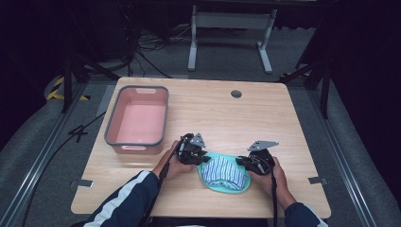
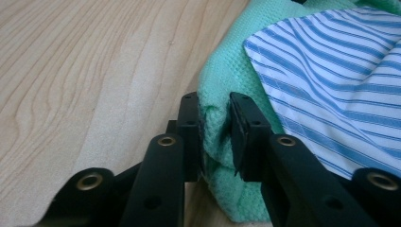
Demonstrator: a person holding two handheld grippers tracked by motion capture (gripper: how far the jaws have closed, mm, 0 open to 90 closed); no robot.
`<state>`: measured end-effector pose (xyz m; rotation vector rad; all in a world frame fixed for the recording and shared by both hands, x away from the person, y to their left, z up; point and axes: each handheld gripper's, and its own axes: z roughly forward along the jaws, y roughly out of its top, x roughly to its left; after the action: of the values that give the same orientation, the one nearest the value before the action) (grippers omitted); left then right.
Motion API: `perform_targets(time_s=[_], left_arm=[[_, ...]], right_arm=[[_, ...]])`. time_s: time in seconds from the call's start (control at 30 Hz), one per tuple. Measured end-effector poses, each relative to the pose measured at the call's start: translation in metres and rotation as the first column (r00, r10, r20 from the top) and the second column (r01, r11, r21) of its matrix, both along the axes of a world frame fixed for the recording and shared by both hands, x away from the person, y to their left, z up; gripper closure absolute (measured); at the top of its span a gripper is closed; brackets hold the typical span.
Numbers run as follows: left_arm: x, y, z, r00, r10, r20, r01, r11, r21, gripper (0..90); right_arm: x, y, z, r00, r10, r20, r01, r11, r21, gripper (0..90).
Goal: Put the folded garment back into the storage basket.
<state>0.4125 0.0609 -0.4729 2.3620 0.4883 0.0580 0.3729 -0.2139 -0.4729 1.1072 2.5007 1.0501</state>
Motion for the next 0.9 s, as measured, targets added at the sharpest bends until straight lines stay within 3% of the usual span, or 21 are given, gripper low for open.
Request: perform_targets(time_s=[0.1,0.37,0.47,0.9], left_arm=[[-0.003,-0.004,0.002,0.9999,0.005,0.014,-0.005,0.9997,0.024,78.3],[-0.008,-0.006,0.007,0.9992,0.003,0.039,-0.006,0.9985,0.055,79.5],[-0.009,-0.006,0.008,0.9984,0.011,0.056,-0.014,0.9989,0.045,79.5],[-0.010,-0.004,0.018,0.9980,0.013,0.062,-0.013,0.9999,0.003,79.8]], right_arm=[[-0.002,0.003,0.001,0.9998,0.003,0.019,-0.003,1.000,-0.028,86.2],[-0.007,0.002,0.007,0.9994,0.006,0.035,-0.005,0.999,-0.035,87.0],[-0.008,0.001,0.011,0.9988,0.014,0.047,-0.013,1.000,-0.028,87.0],[-0.011,-0.001,0.025,0.9961,0.025,0.085,-0.024,1.000,-0.002,87.3]])
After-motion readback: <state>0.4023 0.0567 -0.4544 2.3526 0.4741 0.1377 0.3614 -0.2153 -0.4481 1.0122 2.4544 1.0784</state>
